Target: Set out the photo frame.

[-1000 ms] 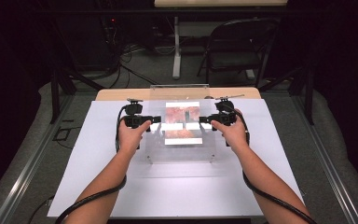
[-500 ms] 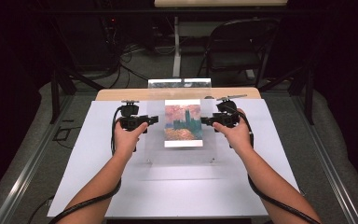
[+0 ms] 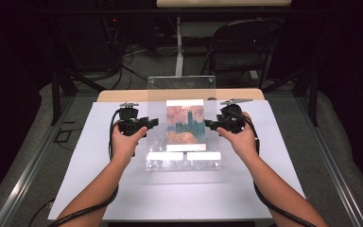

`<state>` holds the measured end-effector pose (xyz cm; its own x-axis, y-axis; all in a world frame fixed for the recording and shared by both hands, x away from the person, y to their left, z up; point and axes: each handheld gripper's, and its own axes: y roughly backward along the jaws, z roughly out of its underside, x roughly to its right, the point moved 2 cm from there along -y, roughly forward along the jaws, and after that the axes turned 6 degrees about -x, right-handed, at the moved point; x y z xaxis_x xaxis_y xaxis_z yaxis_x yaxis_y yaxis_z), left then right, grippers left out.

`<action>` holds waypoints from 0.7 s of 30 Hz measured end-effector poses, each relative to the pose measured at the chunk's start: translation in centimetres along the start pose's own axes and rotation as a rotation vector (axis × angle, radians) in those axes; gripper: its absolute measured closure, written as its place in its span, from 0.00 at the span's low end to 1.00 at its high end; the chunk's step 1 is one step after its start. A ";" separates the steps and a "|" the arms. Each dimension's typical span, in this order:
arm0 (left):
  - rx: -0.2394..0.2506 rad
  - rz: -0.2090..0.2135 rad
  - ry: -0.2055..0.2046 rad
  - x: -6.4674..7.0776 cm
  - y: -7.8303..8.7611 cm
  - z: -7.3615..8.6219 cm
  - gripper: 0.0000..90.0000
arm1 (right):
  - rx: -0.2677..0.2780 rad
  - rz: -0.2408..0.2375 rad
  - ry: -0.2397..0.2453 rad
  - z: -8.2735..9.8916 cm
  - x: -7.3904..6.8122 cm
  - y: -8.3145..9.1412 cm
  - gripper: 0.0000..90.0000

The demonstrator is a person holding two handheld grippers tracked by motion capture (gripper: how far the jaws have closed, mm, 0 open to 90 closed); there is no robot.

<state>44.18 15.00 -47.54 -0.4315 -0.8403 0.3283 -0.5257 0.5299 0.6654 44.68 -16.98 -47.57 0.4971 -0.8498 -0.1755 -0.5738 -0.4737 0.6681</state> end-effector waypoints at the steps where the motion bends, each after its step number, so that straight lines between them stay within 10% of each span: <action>1: 0.005 -0.004 -0.007 0.1 0.1 0.1 0.57 | 0.004 0.001 0.008 0.0 0.0 0.1 0.44; 21: 0.063 0.004 -0.043 1.1 2.3 1.3 0.63 | 0.063 0.036 0.051 0.9 -1.5 2.5 0.50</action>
<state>41.59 15.47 -46.49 -0.4636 -0.8334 0.3009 -0.5685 0.5403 0.6204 41.88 -17.08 -46.32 0.5073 -0.8542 -0.1140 -0.6311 -0.4583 0.6259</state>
